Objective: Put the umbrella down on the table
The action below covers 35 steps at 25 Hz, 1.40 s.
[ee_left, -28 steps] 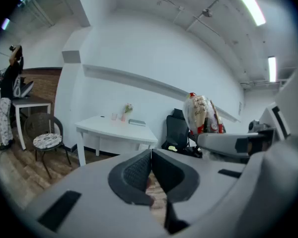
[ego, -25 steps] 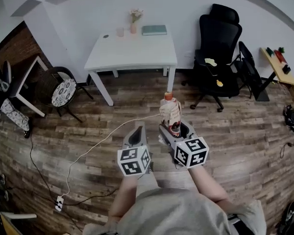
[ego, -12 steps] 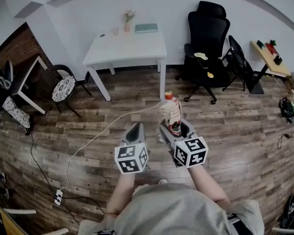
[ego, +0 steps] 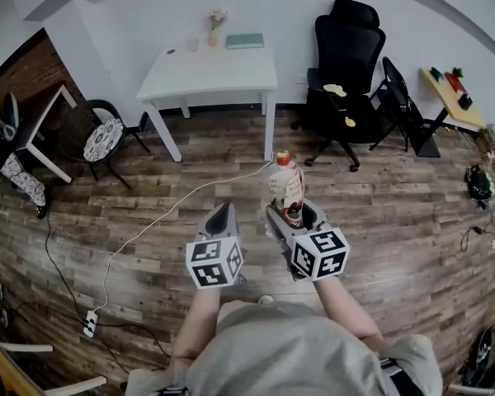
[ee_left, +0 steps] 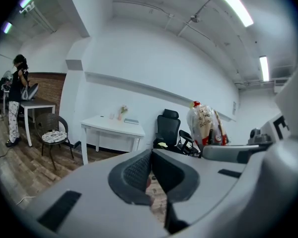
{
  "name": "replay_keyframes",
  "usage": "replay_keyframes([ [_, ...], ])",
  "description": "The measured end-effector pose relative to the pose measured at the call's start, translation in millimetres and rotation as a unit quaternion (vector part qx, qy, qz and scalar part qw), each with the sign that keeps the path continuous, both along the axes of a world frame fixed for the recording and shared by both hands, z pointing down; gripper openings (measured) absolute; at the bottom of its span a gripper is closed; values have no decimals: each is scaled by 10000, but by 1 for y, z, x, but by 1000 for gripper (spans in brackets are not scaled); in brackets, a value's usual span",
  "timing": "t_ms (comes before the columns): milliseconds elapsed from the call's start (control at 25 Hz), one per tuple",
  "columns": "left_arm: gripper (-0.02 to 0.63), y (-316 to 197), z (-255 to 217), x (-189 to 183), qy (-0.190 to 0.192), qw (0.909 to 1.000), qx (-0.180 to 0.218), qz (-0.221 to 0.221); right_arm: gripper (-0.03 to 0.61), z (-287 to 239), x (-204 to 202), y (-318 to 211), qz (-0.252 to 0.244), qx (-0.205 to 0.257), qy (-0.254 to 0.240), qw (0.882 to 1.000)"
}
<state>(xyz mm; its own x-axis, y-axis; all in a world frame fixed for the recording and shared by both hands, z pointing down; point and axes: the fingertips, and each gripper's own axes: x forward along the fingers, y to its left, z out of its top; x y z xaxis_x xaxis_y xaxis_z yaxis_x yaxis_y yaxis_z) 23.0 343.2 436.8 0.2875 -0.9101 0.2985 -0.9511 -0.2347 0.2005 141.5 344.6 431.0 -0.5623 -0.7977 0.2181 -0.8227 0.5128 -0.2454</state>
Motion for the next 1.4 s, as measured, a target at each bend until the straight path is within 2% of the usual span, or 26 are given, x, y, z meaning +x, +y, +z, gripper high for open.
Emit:
replay_keyframes([
  [320, 8, 7, -3, 8, 50, 10000, 64, 10, 270, 0, 5, 0, -95, -13, -32, 9999],
  [680, 8, -6, -1, 0, 88, 9999, 86, -87, 270, -1, 1, -18, -104, 2, -86, 9999],
  [1040, 8, -63, -1, -7, 125, 9998, 143, -18, 270, 1, -12, -71, -114, 39, -44, 9999],
  [1400, 8, -153, -1, -26, 58, 9997, 234, 16, 270, -5, -31, -162, -62, 207, 5, 9998],
])
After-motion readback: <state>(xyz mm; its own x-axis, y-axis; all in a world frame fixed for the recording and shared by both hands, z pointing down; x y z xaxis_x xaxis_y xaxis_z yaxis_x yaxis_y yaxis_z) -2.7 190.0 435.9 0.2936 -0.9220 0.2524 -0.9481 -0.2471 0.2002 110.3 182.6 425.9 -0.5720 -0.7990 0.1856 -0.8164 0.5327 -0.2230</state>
